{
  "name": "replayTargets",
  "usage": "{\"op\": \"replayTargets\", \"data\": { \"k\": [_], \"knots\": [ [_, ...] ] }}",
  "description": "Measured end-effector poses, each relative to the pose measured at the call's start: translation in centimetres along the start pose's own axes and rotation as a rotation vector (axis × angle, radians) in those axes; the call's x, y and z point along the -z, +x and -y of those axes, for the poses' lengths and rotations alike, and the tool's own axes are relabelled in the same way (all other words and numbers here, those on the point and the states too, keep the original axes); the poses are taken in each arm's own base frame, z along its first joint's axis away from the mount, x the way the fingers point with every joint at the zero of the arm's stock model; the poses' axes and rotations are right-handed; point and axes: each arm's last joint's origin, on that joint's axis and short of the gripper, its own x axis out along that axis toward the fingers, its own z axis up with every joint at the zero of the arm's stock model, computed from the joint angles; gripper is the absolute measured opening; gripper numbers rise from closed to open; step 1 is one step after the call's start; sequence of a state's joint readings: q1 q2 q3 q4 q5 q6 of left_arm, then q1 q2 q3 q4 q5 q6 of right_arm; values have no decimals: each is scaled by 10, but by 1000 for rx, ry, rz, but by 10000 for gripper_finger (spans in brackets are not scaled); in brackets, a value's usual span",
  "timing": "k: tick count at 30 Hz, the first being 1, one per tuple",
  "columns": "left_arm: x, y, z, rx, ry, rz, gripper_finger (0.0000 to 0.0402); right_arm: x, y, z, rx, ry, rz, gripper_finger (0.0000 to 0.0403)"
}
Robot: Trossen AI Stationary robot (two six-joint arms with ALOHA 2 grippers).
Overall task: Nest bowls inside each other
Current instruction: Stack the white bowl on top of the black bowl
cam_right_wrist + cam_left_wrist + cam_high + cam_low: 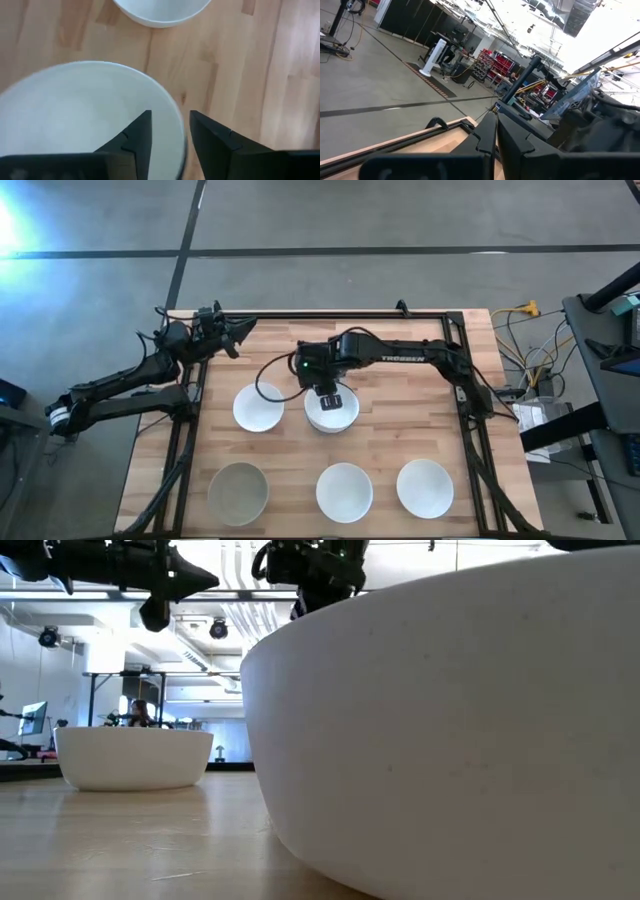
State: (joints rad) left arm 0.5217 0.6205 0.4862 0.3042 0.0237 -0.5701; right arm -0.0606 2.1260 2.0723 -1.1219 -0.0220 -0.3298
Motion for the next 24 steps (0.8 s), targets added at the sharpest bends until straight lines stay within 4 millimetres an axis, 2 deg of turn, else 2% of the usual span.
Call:
{"op": "replayTargets", "data": {
  "k": [12, 24],
  "knots": [
    [2, 2, -1, -6, 4, -8, 0, 4, 13, 9, 8, -65, 16, 109],
    [5, 6, -3, -20, 6, -29, 0, 15, 37, 9, -10, -73, -8, 106]
  ]
}}
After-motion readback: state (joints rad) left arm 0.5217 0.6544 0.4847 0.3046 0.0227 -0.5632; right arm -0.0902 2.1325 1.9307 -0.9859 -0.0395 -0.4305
